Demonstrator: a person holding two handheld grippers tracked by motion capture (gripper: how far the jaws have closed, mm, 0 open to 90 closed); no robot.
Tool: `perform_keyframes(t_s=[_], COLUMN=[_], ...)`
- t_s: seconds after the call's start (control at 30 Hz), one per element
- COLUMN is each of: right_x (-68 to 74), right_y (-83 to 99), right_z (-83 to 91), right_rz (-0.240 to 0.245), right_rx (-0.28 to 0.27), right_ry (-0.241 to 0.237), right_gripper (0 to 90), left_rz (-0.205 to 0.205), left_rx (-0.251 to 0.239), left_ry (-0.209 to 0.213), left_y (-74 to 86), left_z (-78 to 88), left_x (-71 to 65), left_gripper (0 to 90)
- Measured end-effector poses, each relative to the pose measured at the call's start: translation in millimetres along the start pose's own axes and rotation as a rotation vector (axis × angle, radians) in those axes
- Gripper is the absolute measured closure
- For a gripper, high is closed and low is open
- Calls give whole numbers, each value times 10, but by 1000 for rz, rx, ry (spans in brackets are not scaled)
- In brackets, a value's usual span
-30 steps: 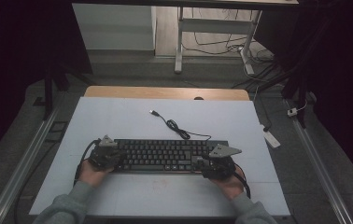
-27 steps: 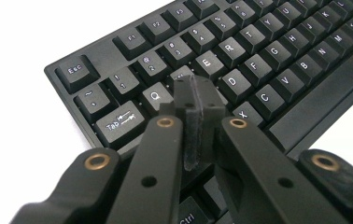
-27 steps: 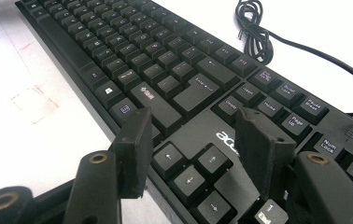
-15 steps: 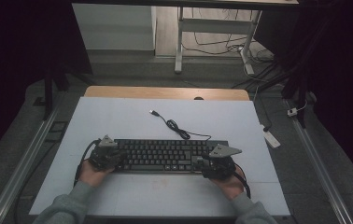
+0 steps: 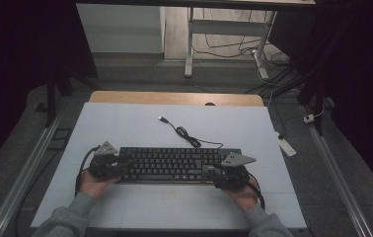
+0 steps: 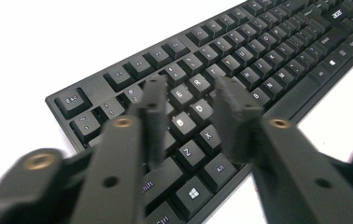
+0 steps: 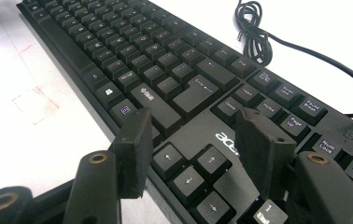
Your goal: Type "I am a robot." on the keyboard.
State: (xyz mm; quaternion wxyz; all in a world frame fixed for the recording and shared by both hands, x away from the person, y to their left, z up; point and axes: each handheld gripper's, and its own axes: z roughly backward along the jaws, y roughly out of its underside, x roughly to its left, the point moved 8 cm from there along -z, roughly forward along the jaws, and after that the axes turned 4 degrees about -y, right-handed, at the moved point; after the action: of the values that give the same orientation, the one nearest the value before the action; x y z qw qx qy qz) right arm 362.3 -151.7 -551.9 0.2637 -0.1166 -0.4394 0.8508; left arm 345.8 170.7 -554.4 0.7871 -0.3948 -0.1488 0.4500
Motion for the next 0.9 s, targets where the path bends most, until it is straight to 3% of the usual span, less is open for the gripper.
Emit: perform_keyframes(t_s=[0.13, 0.27, 0.9], right_x=[-2, 0, -4], right_y=[-2, -3, -4], right_z=[5, 8, 21], right_rz=[1, 6, 1], right_rx=[-2, -1, -7], right_ry=[0, 2, -1], right_gripper=[471, 471, 470], left_rz=[13, 18, 6], left_rx=[-5, -8, -20], left_ry=[-1, 2, 63], left_y=[-9, -15, -71], left_z=[16, 29, 53], left_x=[9, 13, -106], left_gripper=[474, 430, 395])
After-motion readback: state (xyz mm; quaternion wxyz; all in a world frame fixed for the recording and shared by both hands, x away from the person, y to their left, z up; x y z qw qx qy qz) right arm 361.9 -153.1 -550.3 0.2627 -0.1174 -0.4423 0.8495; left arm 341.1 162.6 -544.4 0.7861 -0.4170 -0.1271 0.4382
